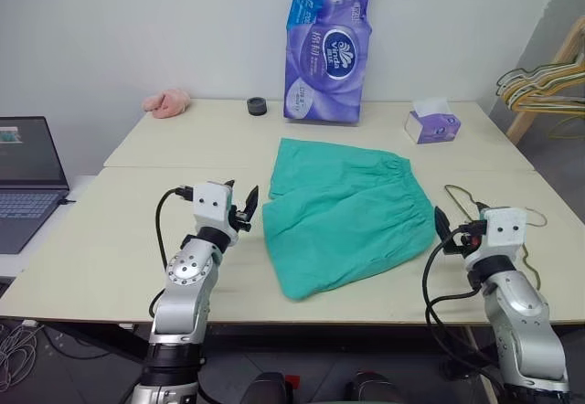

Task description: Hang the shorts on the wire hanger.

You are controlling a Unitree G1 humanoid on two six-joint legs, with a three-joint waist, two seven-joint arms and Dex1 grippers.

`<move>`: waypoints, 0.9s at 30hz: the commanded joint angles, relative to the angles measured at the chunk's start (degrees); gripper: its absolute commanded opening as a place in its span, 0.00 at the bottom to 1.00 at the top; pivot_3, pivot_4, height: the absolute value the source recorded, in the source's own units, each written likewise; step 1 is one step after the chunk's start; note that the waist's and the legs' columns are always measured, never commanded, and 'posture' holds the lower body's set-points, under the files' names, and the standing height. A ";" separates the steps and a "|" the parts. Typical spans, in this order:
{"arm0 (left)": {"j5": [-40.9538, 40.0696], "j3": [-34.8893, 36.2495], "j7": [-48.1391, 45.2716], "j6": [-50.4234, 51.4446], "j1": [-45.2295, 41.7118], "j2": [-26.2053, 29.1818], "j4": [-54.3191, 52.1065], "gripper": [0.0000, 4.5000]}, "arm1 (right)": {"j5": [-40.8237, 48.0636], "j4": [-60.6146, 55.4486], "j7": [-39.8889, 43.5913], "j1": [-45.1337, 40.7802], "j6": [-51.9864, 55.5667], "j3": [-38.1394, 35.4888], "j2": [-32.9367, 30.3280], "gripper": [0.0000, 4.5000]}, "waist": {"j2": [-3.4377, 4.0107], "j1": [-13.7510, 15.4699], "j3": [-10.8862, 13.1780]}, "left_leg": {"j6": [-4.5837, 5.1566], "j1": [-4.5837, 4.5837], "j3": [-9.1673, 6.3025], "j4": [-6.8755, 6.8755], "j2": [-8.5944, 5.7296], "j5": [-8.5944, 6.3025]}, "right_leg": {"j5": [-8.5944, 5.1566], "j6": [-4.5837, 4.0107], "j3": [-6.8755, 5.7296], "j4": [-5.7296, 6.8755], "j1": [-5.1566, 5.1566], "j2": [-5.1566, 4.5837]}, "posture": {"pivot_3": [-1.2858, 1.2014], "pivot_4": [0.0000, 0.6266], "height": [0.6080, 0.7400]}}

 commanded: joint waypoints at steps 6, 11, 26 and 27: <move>0.47 -1.95 -1.16 -0.40 -0.86 0.61 -2.73 0.60 | 0.77 -3.82 -1.31 0.11 0.58 -2.25 -0.39 0.93 | -0.02 -0.05 -0.14 | 0.00 0.00 0.00 0.00 0.00 0.00 | -0.01 0.01 0.00 0.00 0.00 0.00 | 0.54 0.00 1.00; 0.51 -2.27 -1.29 -0.12 -1.12 0.71 -2.93 0.60 | 0.76 -3.72 -1.39 0.79 0.05 -2.14 -0.05 0.93 | -0.02 -0.09 -0.19 | 0.01 0.01 0.00 0.00 0.00 -0.01 | -0.02 0.02 0.00 0.00 0.00 0.00 | 0.54 0.00 1.00; -5.17 -3.98 -12.23 0.42 0.25 3.78 -4.98 0.78 | 1.57 -3.00 1.14 2.03 -2.28 -1.75 -0.65 0.94 | 0.01 -0.23 -0.24 | 0.01 0.01 0.03 0.00 0.00 -0.02 | -0.03 0.04 0.00 0.00 0.00 0.01 | 0.52 0.00 1.00; -5.31 -4.73 -13.78 0.49 0.09 4.50 -5.03 0.85 | 1.59 -3.23 1.86 2.14 -2.50 -1.44 -0.99 0.94 | 0.01 -0.25 -0.24 | 0.01 0.02 0.03 0.00 0.00 -0.02 | -0.04 0.04 0.00 0.00 0.00 0.01 | 0.52 0.00 1.00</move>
